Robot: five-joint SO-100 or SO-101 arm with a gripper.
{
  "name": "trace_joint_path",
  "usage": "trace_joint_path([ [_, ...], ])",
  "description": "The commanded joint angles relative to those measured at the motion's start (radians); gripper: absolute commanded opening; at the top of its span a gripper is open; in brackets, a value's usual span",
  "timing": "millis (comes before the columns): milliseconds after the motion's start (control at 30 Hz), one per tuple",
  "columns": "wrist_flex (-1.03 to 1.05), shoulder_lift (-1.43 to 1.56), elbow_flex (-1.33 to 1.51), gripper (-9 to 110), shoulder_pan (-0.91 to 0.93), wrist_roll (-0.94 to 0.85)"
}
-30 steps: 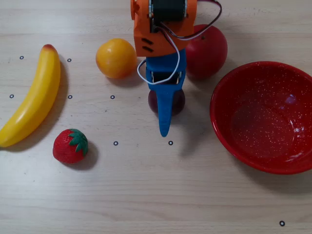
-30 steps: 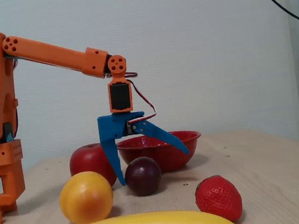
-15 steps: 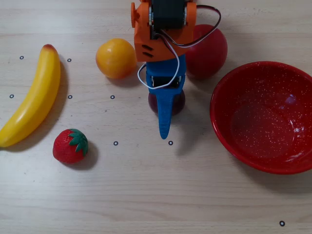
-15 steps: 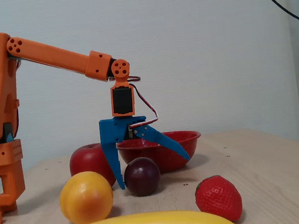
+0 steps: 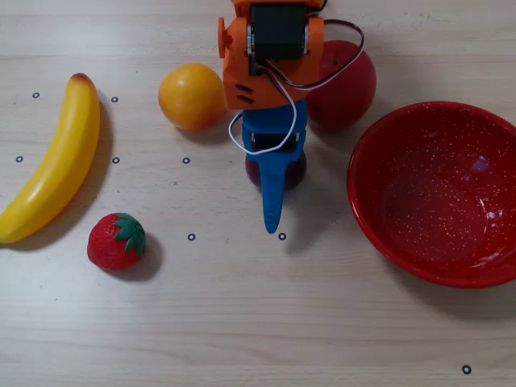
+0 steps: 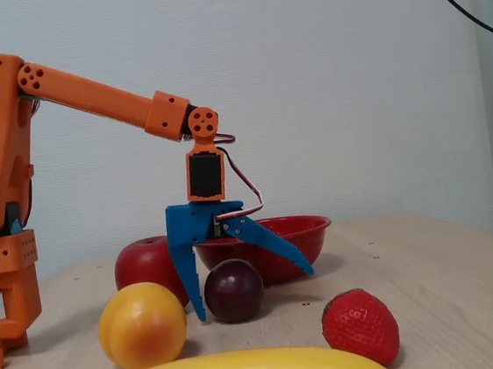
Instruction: Put plum in the red bowl.
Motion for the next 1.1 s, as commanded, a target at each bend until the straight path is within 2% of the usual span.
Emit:
trace_joint_path([
  [0, -0.02, 0.048, -0.08, 56, 0.014, 0.009],
  [233, -0.031, 0.048, -0.067, 56, 0.017, 0.011],
  [700, -0.04, 0.044, -0.064, 46, 0.015, 0.005],
  [1067, -0.035, 0.048, -0.054, 45, 0.012, 0.029],
])
